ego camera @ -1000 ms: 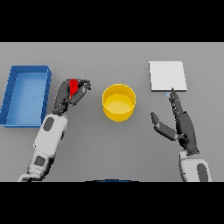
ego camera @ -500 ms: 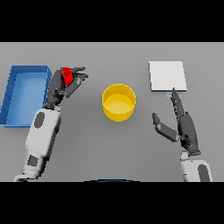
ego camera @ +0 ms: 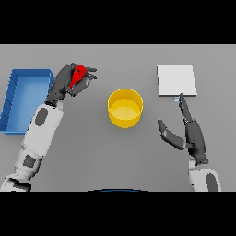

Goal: Pick up the red beaker and tilt it to pour out 1 green nut into yellow bowl. Pick up the yellow bowl and place it on the metallic measuring scale.

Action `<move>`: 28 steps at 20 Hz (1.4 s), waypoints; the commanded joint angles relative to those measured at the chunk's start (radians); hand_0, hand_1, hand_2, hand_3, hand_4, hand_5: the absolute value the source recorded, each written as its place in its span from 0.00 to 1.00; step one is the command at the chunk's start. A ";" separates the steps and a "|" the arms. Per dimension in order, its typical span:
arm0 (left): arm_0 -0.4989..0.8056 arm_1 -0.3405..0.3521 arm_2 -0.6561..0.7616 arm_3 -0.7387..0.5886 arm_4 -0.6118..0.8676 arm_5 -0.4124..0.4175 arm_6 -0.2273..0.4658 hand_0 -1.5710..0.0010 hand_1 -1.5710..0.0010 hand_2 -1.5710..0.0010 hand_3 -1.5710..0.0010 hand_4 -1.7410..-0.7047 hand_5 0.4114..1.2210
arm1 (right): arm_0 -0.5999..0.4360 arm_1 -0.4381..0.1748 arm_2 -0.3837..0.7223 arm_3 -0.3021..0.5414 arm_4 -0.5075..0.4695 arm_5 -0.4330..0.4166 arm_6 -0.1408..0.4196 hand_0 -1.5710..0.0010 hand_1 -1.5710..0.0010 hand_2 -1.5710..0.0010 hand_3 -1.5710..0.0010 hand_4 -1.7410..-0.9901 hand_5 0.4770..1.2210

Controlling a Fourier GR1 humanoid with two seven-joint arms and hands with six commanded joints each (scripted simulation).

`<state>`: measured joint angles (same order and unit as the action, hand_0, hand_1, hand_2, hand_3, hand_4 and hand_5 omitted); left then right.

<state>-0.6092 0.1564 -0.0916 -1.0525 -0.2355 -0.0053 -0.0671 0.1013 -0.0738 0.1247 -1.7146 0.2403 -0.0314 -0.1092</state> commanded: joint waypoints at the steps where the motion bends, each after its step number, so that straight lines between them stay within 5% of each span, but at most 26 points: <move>1: -0.008 0.014 -0.032 -0.004 -0.043 0.000 0.016 0.00 0.00 0.00 0.00 0.01 0.88 | 0.002 0.007 0.007 -0.002 0.006 -0.003 0.004 1.00 1.00 1.00 1.00 0.73 0.24; 6: -0.093 0.070 -0.183 -0.020 -0.226 -0.070 0.118 0.00 0.00 0.00 0.00 0.00 0.89 | -0.001 -0.003 0.004 -0.008 -0.008 0.016 0.013 1.00 1.00 1.00 1.00 0.75 0.26; 13: -0.227 0.111 -0.391 0.046 -0.498 -0.161 0.179 0.00 0.00 0.00 0.00 0.00 0.97 | 0.000 0.012 0.007 -0.023 -0.022 0.019 0.040 1.00 1.00 1.00 1.00 0.74 0.27; 21: -0.400 0.115 -0.585 0.147 -0.710 -0.321 0.093 0.00 0.00 0.00 0.18 0.02 0.99 | 0.009 0.028 -0.017 -0.004 -0.071 0.026 0.042 1.00 1.00 1.00 1.00 0.71 0.22; 28: -0.500 0.104 -0.732 0.208 -0.845 -0.348 -0.019 0.00 0.00 0.00 0.04 0.01 1.00 | 0.007 0.029 -0.013 -0.001 -0.033 -0.003 0.025 1.00 1.00 1.00 1.00 0.71 0.14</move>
<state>-1.1095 0.2601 -0.8238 -0.8446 -1.0799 -0.3537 -0.0860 0.1084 -0.0447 0.1118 -1.7159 0.2069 -0.0349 -0.0833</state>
